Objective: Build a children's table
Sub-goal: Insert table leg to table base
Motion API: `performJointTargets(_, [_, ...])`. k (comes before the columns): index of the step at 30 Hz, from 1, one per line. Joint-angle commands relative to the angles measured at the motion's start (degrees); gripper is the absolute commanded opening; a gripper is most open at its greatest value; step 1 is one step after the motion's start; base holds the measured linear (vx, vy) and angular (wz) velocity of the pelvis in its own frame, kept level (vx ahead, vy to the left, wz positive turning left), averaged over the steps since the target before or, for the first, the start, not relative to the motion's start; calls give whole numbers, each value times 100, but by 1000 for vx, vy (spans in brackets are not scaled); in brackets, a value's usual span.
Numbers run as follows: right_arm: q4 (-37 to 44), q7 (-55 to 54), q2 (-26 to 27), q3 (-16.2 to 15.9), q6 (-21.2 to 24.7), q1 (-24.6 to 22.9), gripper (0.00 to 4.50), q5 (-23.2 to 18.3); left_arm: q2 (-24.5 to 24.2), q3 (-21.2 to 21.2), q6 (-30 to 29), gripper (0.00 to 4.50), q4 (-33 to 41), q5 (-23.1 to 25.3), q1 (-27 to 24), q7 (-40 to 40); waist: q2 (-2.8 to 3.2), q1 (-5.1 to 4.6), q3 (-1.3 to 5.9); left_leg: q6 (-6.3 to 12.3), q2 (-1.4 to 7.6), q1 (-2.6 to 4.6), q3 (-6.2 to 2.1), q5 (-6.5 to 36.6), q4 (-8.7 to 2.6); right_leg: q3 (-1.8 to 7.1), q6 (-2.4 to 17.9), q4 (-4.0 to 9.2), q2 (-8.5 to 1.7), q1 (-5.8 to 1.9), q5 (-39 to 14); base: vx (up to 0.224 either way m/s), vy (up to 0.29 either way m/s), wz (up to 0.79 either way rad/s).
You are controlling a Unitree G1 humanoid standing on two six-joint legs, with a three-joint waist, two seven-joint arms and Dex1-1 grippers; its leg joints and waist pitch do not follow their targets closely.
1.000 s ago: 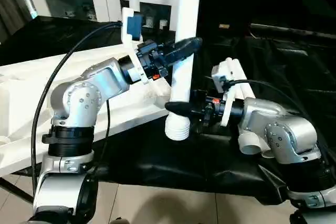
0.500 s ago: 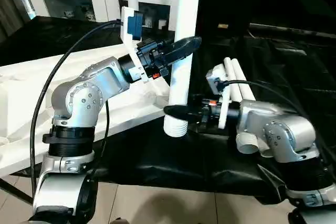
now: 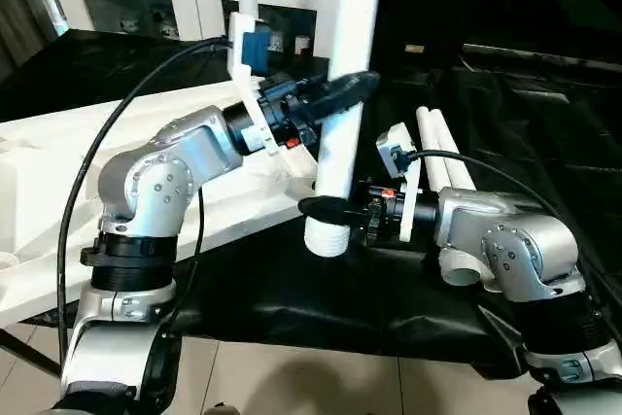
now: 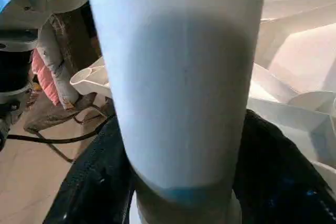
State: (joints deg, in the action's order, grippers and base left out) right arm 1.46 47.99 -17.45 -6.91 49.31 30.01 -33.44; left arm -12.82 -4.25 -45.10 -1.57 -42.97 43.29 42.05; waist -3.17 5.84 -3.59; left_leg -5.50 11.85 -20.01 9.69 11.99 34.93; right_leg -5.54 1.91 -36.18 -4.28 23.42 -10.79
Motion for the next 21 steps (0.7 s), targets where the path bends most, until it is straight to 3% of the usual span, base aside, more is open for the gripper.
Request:
performJointTargets(1, [-58, -56, -37, -1, 47, 63, 238, 26, -13, 84, 11, 179, 146, -3, -4, 85, -26, 13, 454, 58, 96, -51, 7, -143, -348, 353, 885, 328, -366, -443, -357, 0, 0, 0])
performJointTargets(6, [-51, -21, -69, -19, 46, 51, 201, 43, -39, 108, 3, 179, 164, -13, -24, 141, -20, 14, 455, 42, 98, -52, 3, -139, -350, 351, 863, 328, -367, -443, -397, 0, 0, 0])
performJointTargets(21, [21, 102, -147, -33, 60, -22, 195, -12, 7, 172, -10, 179, 143, -66, 35, 176, -7, 11, 461, 43, 95, -52, 4, -128, -344, 352, 903, 325, -362, -449, -322, 0, 0, 0])
